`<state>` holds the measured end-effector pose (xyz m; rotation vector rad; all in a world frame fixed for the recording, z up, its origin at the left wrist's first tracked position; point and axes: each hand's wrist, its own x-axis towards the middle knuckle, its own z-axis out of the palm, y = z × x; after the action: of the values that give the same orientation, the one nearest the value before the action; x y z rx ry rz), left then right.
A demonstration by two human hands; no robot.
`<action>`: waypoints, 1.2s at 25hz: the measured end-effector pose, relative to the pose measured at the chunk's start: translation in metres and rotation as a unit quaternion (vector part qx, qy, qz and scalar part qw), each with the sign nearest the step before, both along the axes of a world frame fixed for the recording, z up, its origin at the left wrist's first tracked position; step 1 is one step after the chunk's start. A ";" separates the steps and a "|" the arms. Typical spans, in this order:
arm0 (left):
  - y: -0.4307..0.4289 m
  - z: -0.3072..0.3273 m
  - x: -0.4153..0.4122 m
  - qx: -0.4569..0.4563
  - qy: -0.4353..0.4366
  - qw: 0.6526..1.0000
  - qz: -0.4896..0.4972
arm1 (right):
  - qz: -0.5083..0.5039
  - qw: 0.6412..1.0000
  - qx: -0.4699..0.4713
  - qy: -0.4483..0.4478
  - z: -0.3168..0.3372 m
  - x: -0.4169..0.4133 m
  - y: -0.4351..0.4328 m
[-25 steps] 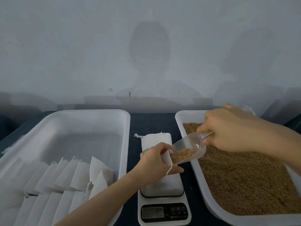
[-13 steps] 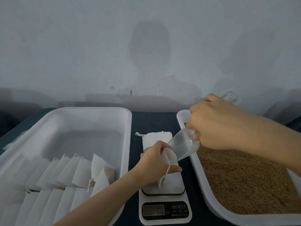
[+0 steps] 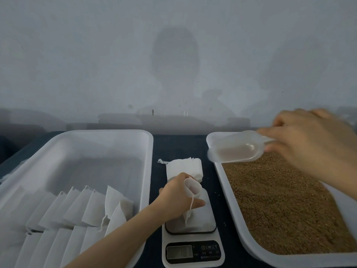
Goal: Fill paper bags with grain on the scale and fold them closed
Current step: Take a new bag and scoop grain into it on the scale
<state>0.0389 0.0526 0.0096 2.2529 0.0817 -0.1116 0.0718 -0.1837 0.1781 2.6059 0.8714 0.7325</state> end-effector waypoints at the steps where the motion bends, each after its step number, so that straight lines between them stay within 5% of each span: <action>1: 0.000 0.000 0.000 0.008 0.003 1.000 -0.002 | -0.063 0.998 -0.001 0.012 -0.002 0.006 -0.011; 3: 0.000 0.001 0.001 0.015 0.001 1.000 -0.004 | -0.181 0.981 -0.029 0.065 -0.021 0.022 -0.030; 6: 0.001 0.002 0.003 0.013 -0.001 1.000 -0.008 | -0.231 0.958 -0.019 0.170 -0.064 0.033 -0.043; 11: 0.003 -0.001 0.002 0.019 -0.012 1.000 -0.013 | -0.287 0.940 -0.013 0.184 -0.096 0.033 -0.037; 17: 0.005 -0.001 0.002 0.019 -0.009 1.000 -0.015 | -0.272 0.932 0.051 0.234 -0.121 0.051 -0.026; 22: 0.004 0.001 0.001 0.012 -0.001 1.000 -0.024 | -0.265 0.886 0.200 0.324 -0.134 0.054 -0.048; 30: 0.003 0.002 0.000 0.012 -0.015 0.999 -0.031 | -0.221 0.870 0.250 0.362 -0.134 0.049 -0.070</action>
<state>0.0393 0.0554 0.0120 2.2802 -0.0036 -0.1109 0.1211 -0.2541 0.0445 3.4326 0.1873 -0.2204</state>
